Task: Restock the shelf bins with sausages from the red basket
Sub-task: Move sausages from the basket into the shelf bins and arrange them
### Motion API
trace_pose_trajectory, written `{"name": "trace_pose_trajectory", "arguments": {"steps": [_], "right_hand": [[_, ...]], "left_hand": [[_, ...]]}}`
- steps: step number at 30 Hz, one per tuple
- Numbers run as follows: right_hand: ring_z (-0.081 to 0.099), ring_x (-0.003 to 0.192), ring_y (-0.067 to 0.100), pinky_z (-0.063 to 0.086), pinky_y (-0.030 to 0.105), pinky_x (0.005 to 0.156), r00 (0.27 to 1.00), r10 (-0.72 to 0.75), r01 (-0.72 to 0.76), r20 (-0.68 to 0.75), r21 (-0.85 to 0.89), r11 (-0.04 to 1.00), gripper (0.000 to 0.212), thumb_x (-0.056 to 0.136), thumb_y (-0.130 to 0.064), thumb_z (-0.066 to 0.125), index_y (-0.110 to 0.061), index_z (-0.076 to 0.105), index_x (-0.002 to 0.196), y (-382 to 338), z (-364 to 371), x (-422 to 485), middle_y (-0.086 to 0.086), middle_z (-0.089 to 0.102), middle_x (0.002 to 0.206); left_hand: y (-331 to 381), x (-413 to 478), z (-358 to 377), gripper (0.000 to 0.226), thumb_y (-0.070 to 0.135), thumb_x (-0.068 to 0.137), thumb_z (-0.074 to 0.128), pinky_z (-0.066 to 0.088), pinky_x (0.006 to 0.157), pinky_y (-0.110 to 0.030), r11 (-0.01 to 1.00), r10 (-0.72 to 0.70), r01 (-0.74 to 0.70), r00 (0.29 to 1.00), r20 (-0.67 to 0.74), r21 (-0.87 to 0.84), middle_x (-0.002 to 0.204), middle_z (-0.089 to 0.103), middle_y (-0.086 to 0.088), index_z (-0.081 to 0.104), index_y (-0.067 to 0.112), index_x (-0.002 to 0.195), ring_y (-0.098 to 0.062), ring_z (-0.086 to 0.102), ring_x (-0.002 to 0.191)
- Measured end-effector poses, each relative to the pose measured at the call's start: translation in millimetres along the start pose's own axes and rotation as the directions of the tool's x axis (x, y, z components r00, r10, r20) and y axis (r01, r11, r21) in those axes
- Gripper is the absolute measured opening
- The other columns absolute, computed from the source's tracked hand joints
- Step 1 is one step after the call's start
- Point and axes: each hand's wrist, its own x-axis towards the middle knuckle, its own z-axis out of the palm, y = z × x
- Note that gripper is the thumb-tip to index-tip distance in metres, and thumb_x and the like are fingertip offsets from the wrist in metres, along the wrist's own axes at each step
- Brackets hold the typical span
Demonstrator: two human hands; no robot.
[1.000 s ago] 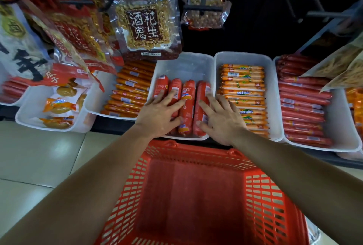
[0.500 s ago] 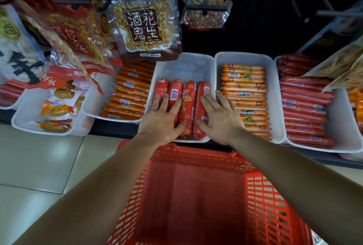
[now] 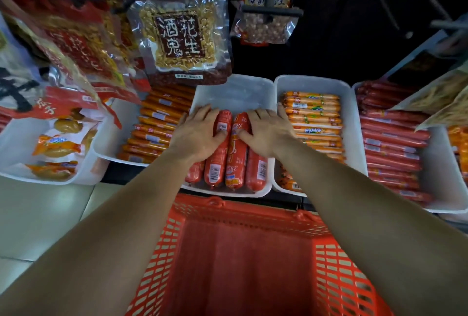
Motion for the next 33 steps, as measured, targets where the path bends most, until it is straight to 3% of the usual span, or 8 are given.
{"name": "trace_pose_trajectory", "arguments": {"steps": [2,5,9,18,22,24,27,33], "right_hand": [[0.044,0.136,0.026,0.000,0.052,0.122,1.000,0.009,-0.008,0.029,-0.029,1.000,0.075,0.090,-0.071,0.020,-0.023,0.048,0.139,-0.4,-6.8,17.6,0.008,0.054,0.141],[0.048,0.133,0.022,-0.004,0.050,0.121,1.000,-0.015,0.016,0.023,-0.064,0.998,0.077,0.088,-0.075,0.016,-0.026,0.056,0.131,2.8,-7.0,28.3,0.007,0.059,0.134],[0.061,0.115,0.018,-0.008,0.051,0.120,0.999,-0.033,0.031,-0.015,-0.113,0.993,0.082,0.085,-0.079,0.003,-0.031,0.065,0.111,5.9,1.1,28.8,-0.001,0.071,0.103],[0.058,0.121,0.018,-0.011,0.050,0.119,0.998,-0.042,0.039,-0.037,-0.081,0.996,0.081,0.086,-0.077,0.006,-0.028,0.061,0.120,8.7,3.9,30.0,-0.003,0.070,0.113],[0.057,0.125,0.020,-0.011,0.052,0.119,0.999,-0.043,0.041,-0.029,-0.056,0.998,0.078,0.086,-0.077,0.008,-0.034,0.044,0.140,7.2,2.4,30.2,-0.001,0.070,0.118],[0.059,0.120,0.020,-0.009,0.054,0.119,0.999,-0.046,0.045,-0.026,-0.043,0.998,0.069,0.085,-0.077,0.010,-0.038,0.051,0.126,6.0,0.6,30.3,-0.004,0.071,0.109],[0.062,0.111,0.019,-0.006,0.054,0.119,1.000,-0.026,0.026,-0.012,-0.004,1.000,0.057,0.085,-0.076,0.013,-0.039,0.054,0.102,5.7,-1.3,31.7,-0.008,0.070,0.094],[0.061,0.115,0.019,-0.008,0.053,0.120,1.000,-0.023,0.023,-0.015,-0.030,0.999,0.066,0.087,-0.075,0.011,-0.037,0.060,0.110,6.3,2.3,32.0,-0.007,0.071,0.101]], "left_hand": [[-1.1,15.7,-1.4,0.068,0.060,0.095,0.038,0.017,0.121,-0.046,0.999,0.006,-0.006,1.000,0.009,0.034,0.161,0.027,-0.001,0.027,0.026,0.153,-0.022,0.023,0.148],[-2.9,34.3,-2.2,0.074,0.071,0.084,0.034,0.025,0.116,-0.048,0.997,0.017,-0.022,0.998,0.063,0.072,0.149,0.044,-0.001,0.041,0.026,0.143,-0.024,0.037,0.139],[-11.2,39.9,-2.8,0.091,0.083,0.074,0.025,0.033,0.111,-0.045,0.982,0.091,-0.101,0.994,0.065,0.158,0.147,0.047,0.001,0.044,0.027,0.143,-0.024,0.044,0.134],[-12.5,47.8,-0.8,0.095,0.086,0.071,0.019,0.040,0.103,-0.043,0.963,0.097,-0.106,0.994,0.051,0.249,0.128,0.060,-0.002,0.058,0.021,0.128,-0.023,0.052,0.122],[-14.4,46.3,-1.6,0.094,0.085,0.073,0.023,0.035,0.108,-0.043,0.971,0.102,-0.118,0.991,0.083,0.210,0.142,0.052,-0.001,0.046,0.025,0.142,-0.022,0.046,0.132],[-13.8,46.1,-1.3,0.089,0.084,0.074,0.025,0.033,0.109,-0.044,0.971,0.116,-0.133,0.989,0.095,0.197,0.145,0.051,0.002,0.040,0.032,0.145,-0.022,0.045,0.133],[-10.1,47.8,-3.1,0.078,0.083,0.072,0.027,0.038,0.102,-0.044,0.973,0.106,-0.122,0.990,0.089,0.194,0.126,0.061,0.006,0.051,0.037,0.129,-0.021,0.055,0.120],[-10.6,44.8,-2.5,0.084,0.084,0.071,0.018,0.037,0.103,-0.046,0.971,0.126,-0.137,0.990,0.066,0.196,0.126,0.061,0.002,0.053,0.032,0.128,-0.023,0.054,0.121]]}}
